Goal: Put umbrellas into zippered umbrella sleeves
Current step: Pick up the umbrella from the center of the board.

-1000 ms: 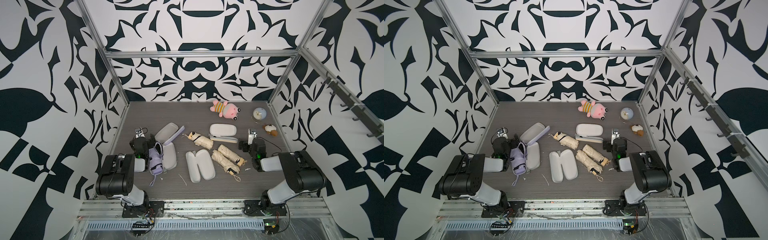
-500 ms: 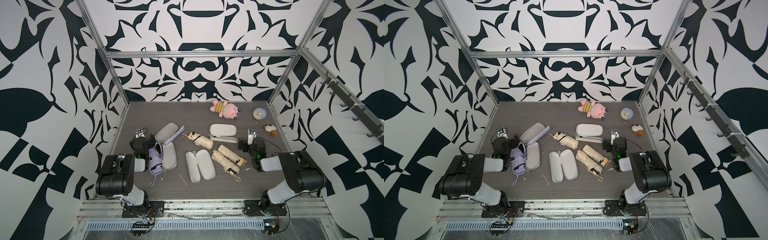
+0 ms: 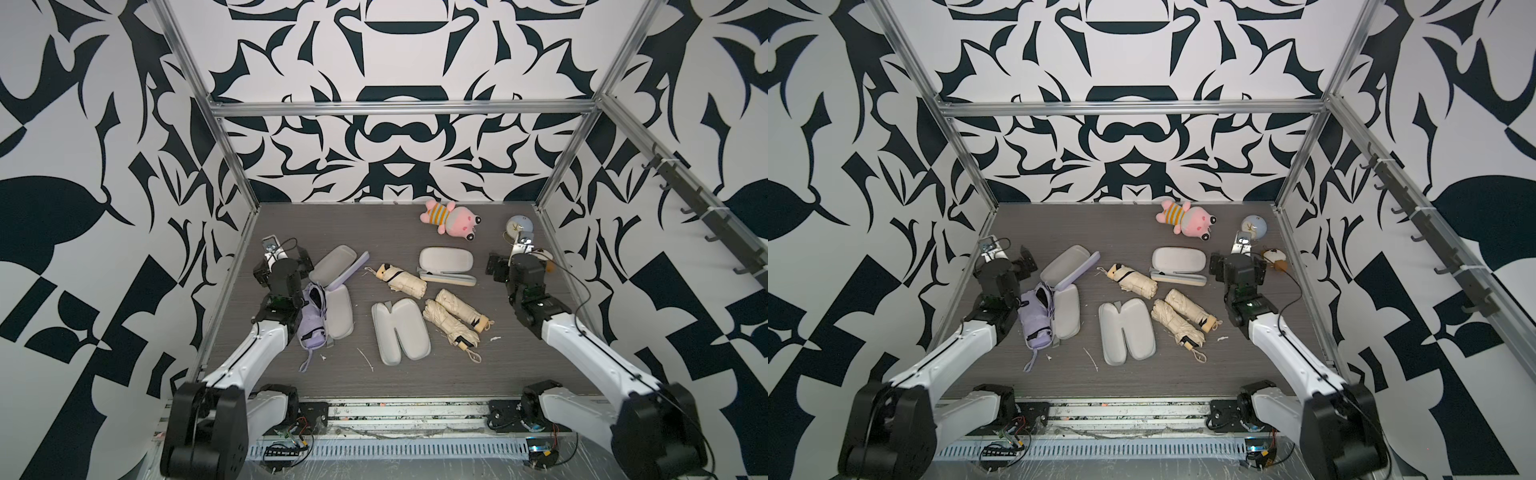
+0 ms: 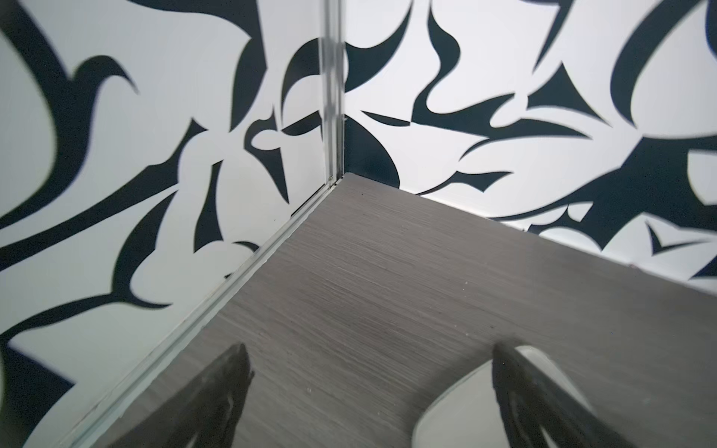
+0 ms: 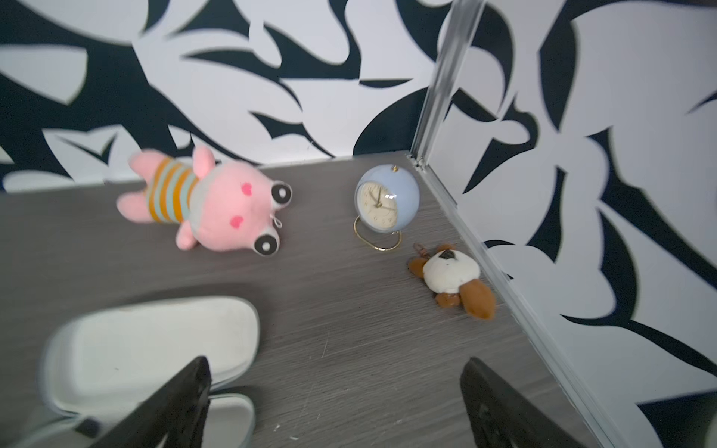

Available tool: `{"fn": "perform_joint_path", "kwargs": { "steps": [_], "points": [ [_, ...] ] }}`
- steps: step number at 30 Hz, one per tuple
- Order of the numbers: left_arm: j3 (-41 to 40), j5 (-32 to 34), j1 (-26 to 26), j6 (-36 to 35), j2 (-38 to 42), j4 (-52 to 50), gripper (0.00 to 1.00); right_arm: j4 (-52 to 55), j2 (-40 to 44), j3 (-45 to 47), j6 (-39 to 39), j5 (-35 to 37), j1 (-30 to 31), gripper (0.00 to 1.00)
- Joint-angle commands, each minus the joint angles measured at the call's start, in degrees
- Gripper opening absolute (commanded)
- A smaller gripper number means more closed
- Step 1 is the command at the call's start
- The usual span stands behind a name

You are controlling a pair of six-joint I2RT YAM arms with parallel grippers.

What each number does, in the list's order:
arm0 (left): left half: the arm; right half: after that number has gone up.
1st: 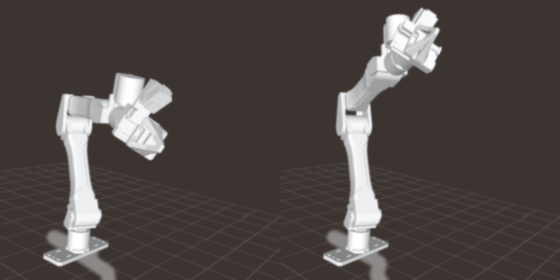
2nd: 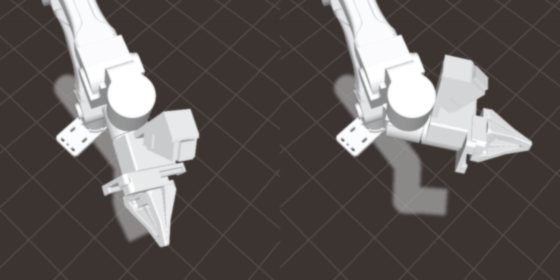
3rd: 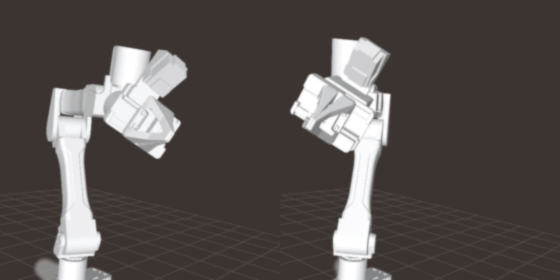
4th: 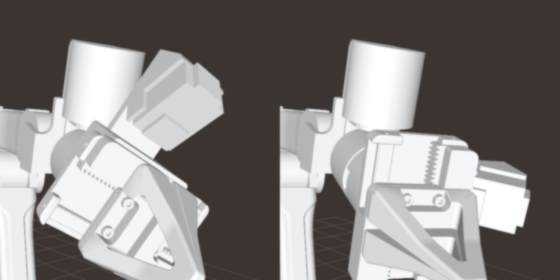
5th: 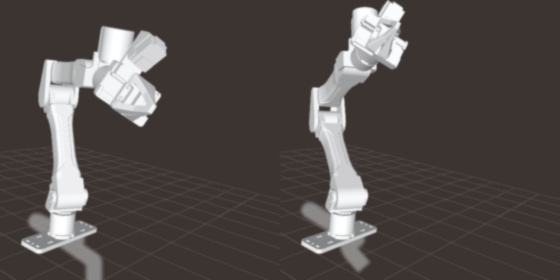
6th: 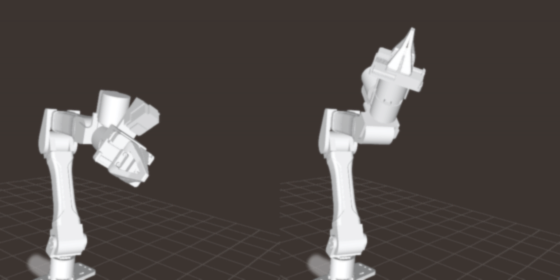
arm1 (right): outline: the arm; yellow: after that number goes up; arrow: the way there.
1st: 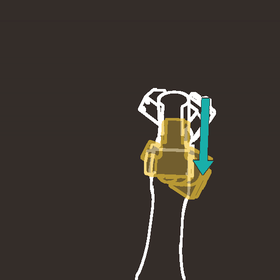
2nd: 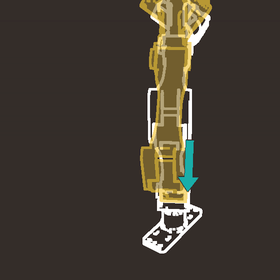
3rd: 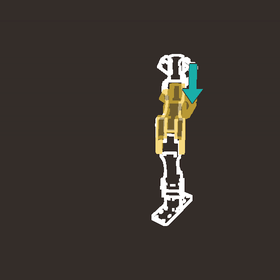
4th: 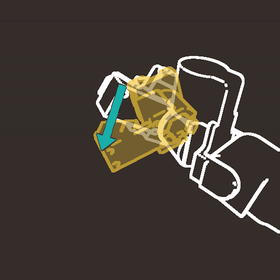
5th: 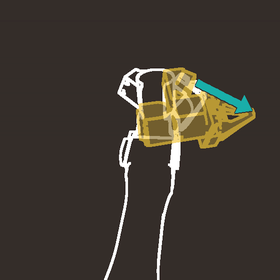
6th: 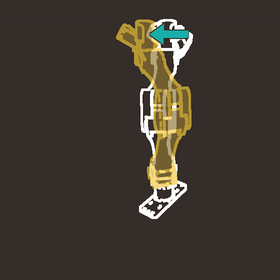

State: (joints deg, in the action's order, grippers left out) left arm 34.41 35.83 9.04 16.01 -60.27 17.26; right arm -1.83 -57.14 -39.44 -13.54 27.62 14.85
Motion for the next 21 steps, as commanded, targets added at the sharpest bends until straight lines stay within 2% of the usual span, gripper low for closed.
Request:
{"fn": "perform_joint_path", "kwargs": {
  "steps": [1,2,3,4,5,7,9,10,12,14,17,21],
  "points": [
    [6.57,2.02,0.02,10.19,3.45,-25.69,0.99,20.39,8.11,-1.13,-15.59,1.26,-0.04,1.0],
    [8.49,-0.04,0.01,11.92,3.81,-28.44,0.99,19.86,10.22,-0.87,-15.19,-4.97,-0.87,0.96],
    [11.03,-2.78,-0.18,15.89,4.01,-32.69,0.99,19.46,11.56,-1.09,-14.55,-10.97,-1.39,0.87],
    [13.05,-8.47,-1.28,17.13,4.11,-35.16,0.99,21.62,11.7,-2.57,-14.96,-14.59,-1.48,0.79],
    [14.26,-14.71,-2.74,16.09,4.06,-36.14,0.99,25.09,10.26,-4.67,-16.59,-15.9,-1.42,0.74],
    [16.73,-25.95,-4.96,16.02,3.2,-39.44,1.0,36.16,3.84,-11.32,-17.79,-21.47,-0.48,0.81],
    [18.94,-31.85,-4.87,15.92,1.85,-43.07,0.88,43.69,-1.37,-15.52,-17.96,-20.47,4.64,0.82],
    [19.88,-34.62,-4.41,16.91,1.04,-45.26,0.86,45.44,-3.12,-16.65,-17.74,-19.04,8.34,0.82],
    [20.4,-35.58,-0.98,18.47,0.24,-48.1,0.82,47.89,-6.48,-18.76,-18.16,-17.42,14.24,0.81],
    [20.66,-32.88,5.08,19.15,-0.41,-50.93,0.81,49.44,-10.55,-20.74,-18.45,-18.62,18.28,0.79],
    [20.01,-33.01,13.03,22.26,-1.49,-52.96,0.82,49.11,-16.85,-22.46,-19.92,-20.81,24.19,0.7],
    [18.01,-36.16,22.34,27.71,-4.38,-52.82,0.84,44.18,-23.36,-19.74,-24.84,-27.47,27.06,0.59]
  ]
}}
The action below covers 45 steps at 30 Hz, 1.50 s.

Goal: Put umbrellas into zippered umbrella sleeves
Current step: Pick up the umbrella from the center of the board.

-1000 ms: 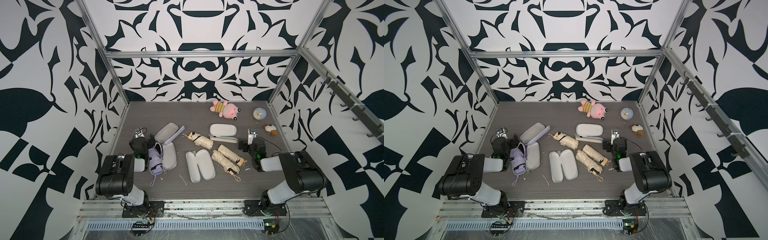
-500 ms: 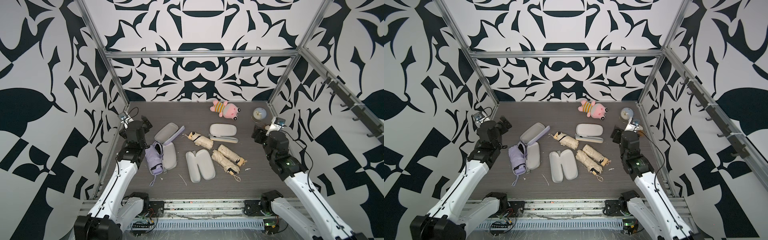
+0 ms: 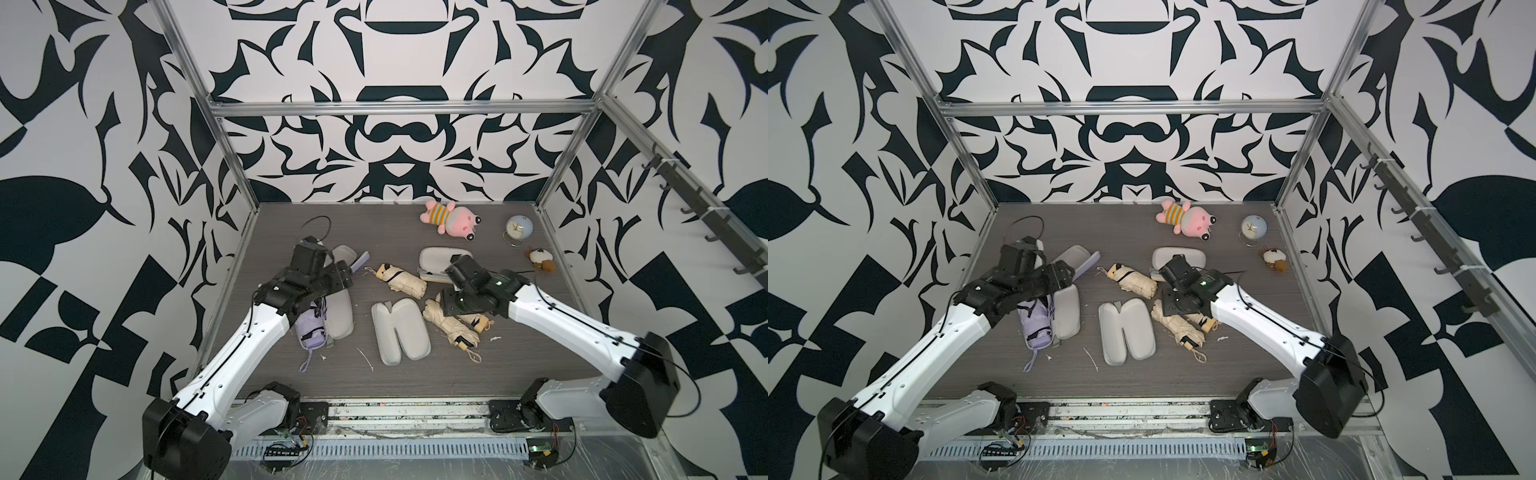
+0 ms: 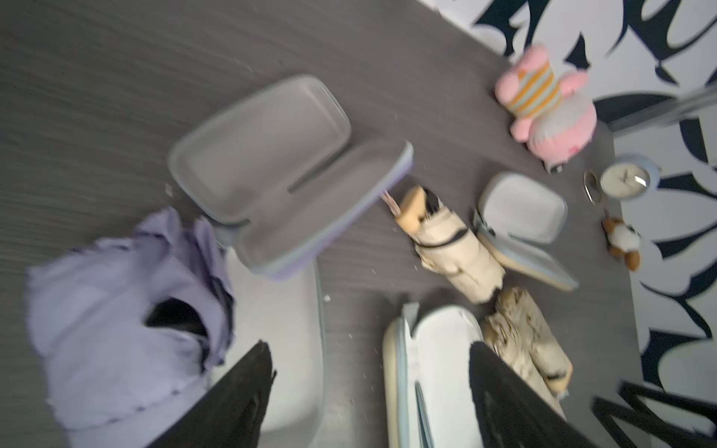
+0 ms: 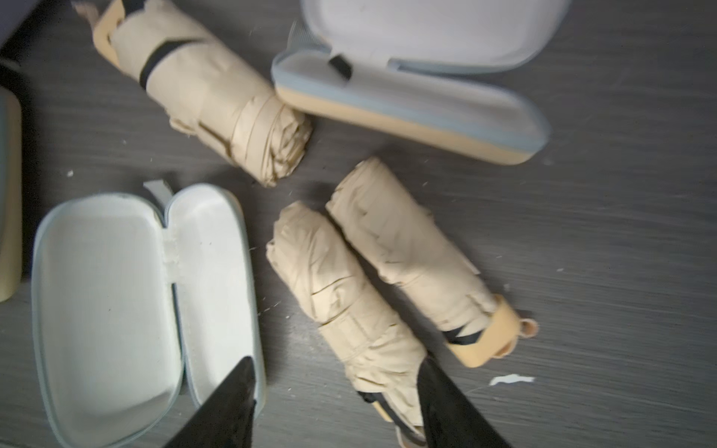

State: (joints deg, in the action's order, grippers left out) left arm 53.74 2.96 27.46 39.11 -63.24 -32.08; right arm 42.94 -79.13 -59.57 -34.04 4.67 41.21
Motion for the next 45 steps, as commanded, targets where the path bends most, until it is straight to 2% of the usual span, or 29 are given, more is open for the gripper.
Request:
{"fn": "perform_joint_path", "kwargs": {
  "steps": [1,3,6,8,13,17,20,25,30,34,36,40,43,45],
  "points": [
    [-2.0,-3.65,6.31,5.63,-2.33,-2.86,0.84,-3.79,-1.63,2.13,-5.44,-6.39,0.71,0.57],
    [-3.82,-4.96,9.45,7.4,-4.52,-0.86,0.84,-6.19,-1.88,3.0,-6.29,-6.71,0.71,0.56],
    [-6.21,-7.05,11.29,9.04,-7.86,2.15,0.84,0.8,-1.75,-0.93,0.44,-2.05,-1.33,0.55],
    [-7.39,-8.79,11.3,9.17,-9.35,3.65,0.82,5.04,-2.43,-2.04,5.79,-2.82,-3.85,0.58],
    [-8.96,-12.51,11.3,9.4,-15.29,10.31,0.7,7.59,-7.37,-2.11,14.35,-2.13,-5.08,0.7],
    [-9.81,-14.33,11.21,9.32,-18.24,12.29,0.59,5.93,-11.63,-4.67,17.98,1.14,-5.21,0.75],
    [-10.98,-14.39,10.78,8.79,-19.28,12.91,0.5,5.28,-16.55,-6.87,20.38,-0.11,-5.51,0.76],
    [-13.6,-15.57,10.68,10.46,-19.97,16.57,0.38,2.99,-21.6,-7.47,20.95,-3.53,-5.52,0.73],
    [-16.33,-16.96,10.68,13.11,-20.68,20.98,0.27,2.0,-22.1,-6.5,20.74,-5.8,-5.4,0.73],
    [-17.13,-17.64,10.68,14.95,-21.16,23.84,0.23,1.13,-24.14,-6.18,21.42,-4.92,-5.02,0.67],
    [-17.34,-17.68,10.68,15.38,-21.25,24.45,0.22,0.86,-24.46,-6.28,22.23,-6.87,-5.07,0.64],
    [-17.94,-17.48,10.68,16.03,-20.24,24.43,0.18,4.57,-22.59,-6.93,20.67,-7.01,-4.29,0.65],
    [-19.91,-16.51,10.68,17.81,-18.71,26.79,0.16,2.51,-22.65,-4.96,20.55,-7.25,-4.34,0.65],
    [-20.37,-16.23,10.68,18.54,-19.11,28.17,0.15,2.83,-24.48,-5.25,20.52,-4.94,-4.36,0.59]
  ]
}}
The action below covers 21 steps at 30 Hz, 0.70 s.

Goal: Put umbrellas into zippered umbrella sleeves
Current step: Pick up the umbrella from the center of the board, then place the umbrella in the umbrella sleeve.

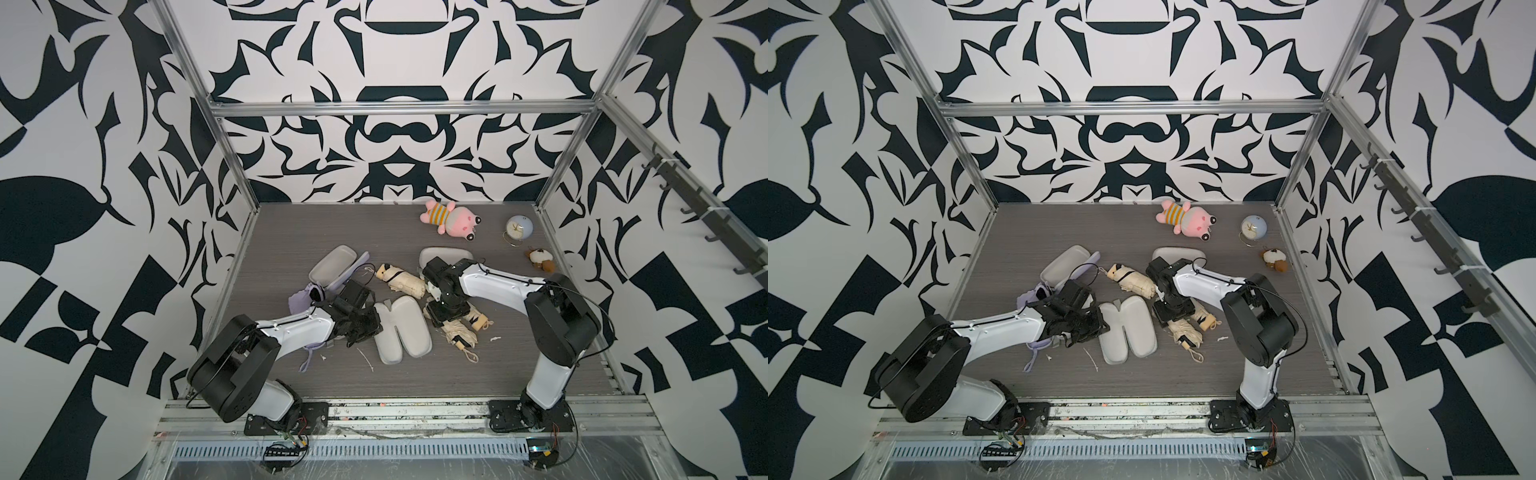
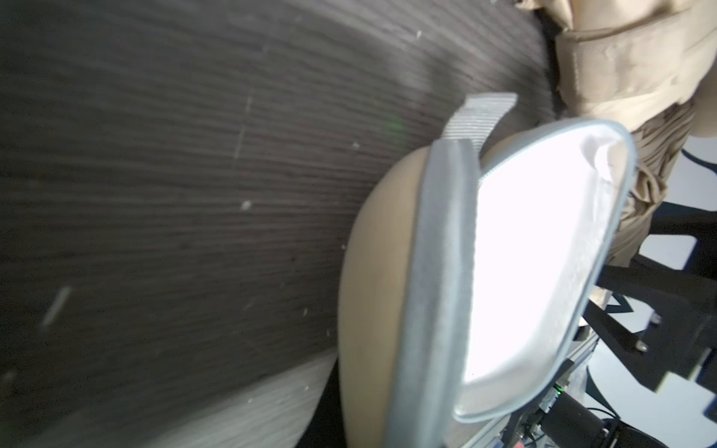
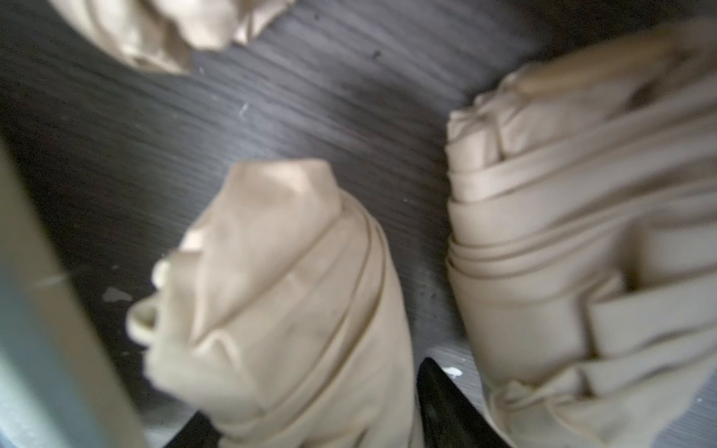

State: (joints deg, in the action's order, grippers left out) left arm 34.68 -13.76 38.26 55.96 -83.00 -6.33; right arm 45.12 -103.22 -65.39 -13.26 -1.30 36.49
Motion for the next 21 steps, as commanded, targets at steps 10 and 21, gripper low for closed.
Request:
{"fn": "perform_joint_path", "kwargs": {
  "steps": [10,21],
  "points": [
    [-1.26,2.55,2.16,5.03,-0.37,5.77,0.08,2.32,17.85,-5.15,-10.72,1.49,0.37,0.22],
    [-0.65,3.43,8.23,12.59,-7.84,19.9,0.0,-32.98,20.71,5.33,-32.55,33.47,15.24,0.0]
  ]
}}
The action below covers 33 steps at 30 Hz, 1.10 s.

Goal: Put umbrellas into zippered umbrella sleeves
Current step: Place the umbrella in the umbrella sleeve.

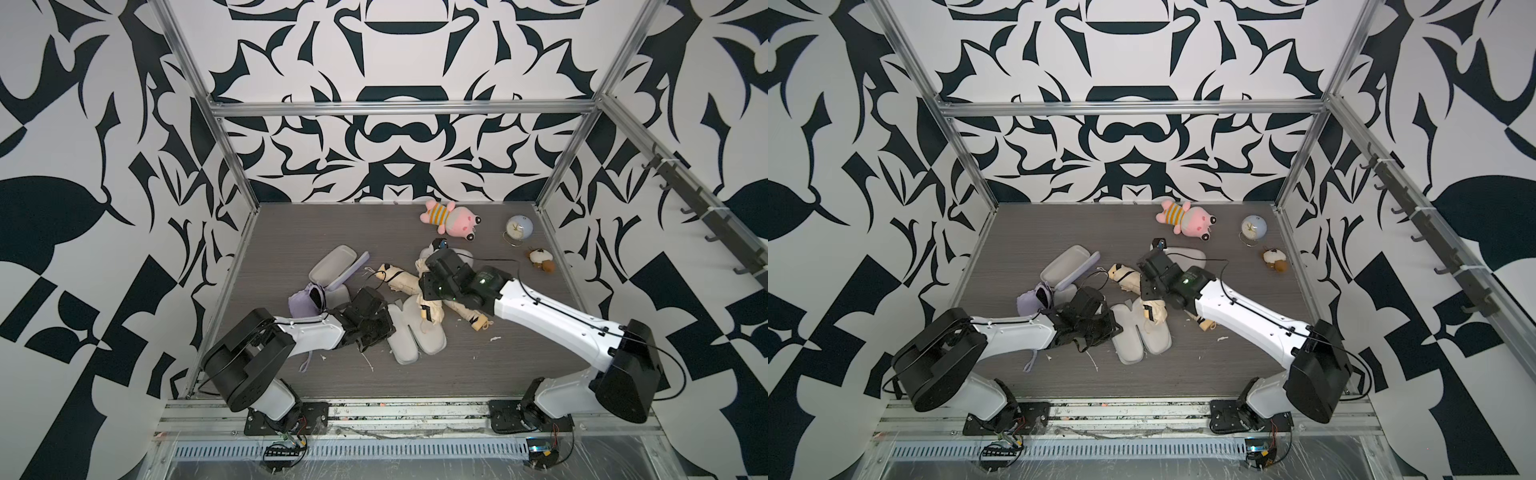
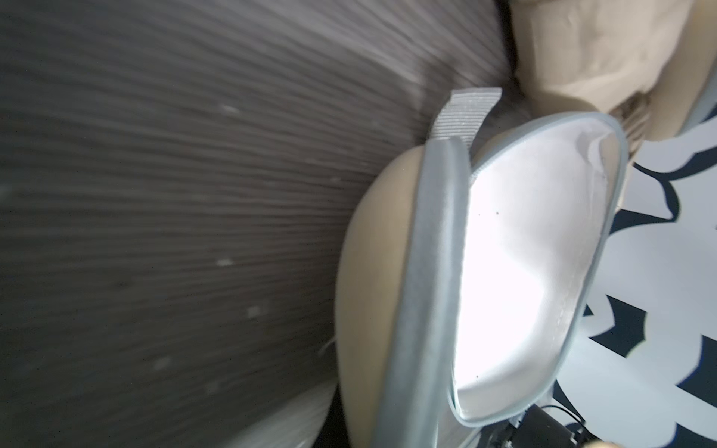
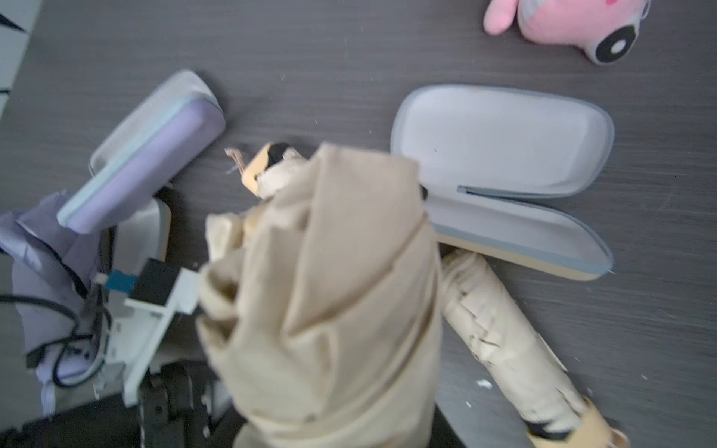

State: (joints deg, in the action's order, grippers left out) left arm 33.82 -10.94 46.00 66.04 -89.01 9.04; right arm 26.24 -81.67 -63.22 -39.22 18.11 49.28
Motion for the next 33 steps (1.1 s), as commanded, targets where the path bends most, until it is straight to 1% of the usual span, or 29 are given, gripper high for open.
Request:
{"fn": "perform_joint_path", "kwargs": {
  "steps": [1,2,4,7,11,16,20,22,23,24,25,26,27,28,29,30,32,33],
  "points": [
    [0.13,0.34,0.5,3.0,-2.27,5.18,0.0,-16.18,-1.64,4.12,-6.66,15.82,3.24,0.0],
    [0.35,0.22,0.54,3.03,-2.57,5.36,0.0,-18.37,-2.62,4.95,-6.28,16.1,3.77,0.0],
    [0.61,0.13,0.5,2.91,-2.5,5.2,0.0,-19.19,-4.29,5.55,-6.4,15.33,4.57,0.0],
    [0.37,0.65,0.5,3.03,-2.56,5.74,0.0,-16.28,-5.17,6.21,-8.28,11.69,6.37,0.0],
    [-0.58,0.83,0.5,4.87,-4.32,10.55,0.0,-11.5,-4.64,7.58,-10.0,8.13,9.66,0.0],
    [-2.22,2.93,0.46,7.16,-5.51,16.11,0.0,-10.63,-6.1,10.52,-13.07,1.59,10.05,0.0],
    [-3.17,3.78,0.41,8.15,-6.82,20.23,0.0,-9.32,-6.8,10.01,-13.82,-3.38,10.41,0.0],
    [-3.67,4.11,0.34,8.49,-7.43,21.68,0.0,-9.13,-8.73,10.02,-12.94,-6.47,10.32,0.0],
    [-3.76,3.36,-0.19,8.41,-7.79,22.5,0.0,-6.97,-10.33,9.56,-12.44,-8.65,10.26,0.0],
    [-3.81,1.73,-1.09,8.13,-8.0,22.77,0.0,-5.69,-11.58,9.37,-11.61,-9.01,10.27,0.0],
    [-4.06,-0.57,-2.59,7.62,-7.72,22.62,0.1,-3.95,-12.75,9.56,-11.45,-8.3,10.16,0.0],
    [-4.41,-3.45,-4.41,6.79,-6.98,21.55,0.24,-3.59,-13.09,10.42,-11.41,-7.67,9.89,0.0],
    [-4.63,-5.53,-6.01,5.8,-6.13,19.36,0.35,-3.77,-12.96,11.5,-11.8,-7.58,9.52,0.0],
    [-5.0,-7.02,-7.58,4.29,-4.71,16.42,0.42,-4.74,-12.39,12.74,-12.18,-7.56,8.99,0.0],
    [-5.51,-7.46,-8.67,2.7,-3.16,13.65,0.44,-6.0,-11.68,13.96,-12.37,-7.56,8.49,0.0],
    [-5.84,-7.54,-9.28,1.55,-1.75,11.35,0.44,-6.49,-11.37,14.22,-12.37,-7.61,8.06,0.0],
    [-6.45,-7.82,-10.0,-0.27,0.31,8.55,0.37,-6.35,-11.31,13.51,-11.7,-7.56,7.69,0.0],
    [-6.85,-7.38,-10.05,-0.32,0.5,8.95,0.34,-6.33,-11.48,13.0,-11.23,-7.62,7.68,0.0]
  ]
}}
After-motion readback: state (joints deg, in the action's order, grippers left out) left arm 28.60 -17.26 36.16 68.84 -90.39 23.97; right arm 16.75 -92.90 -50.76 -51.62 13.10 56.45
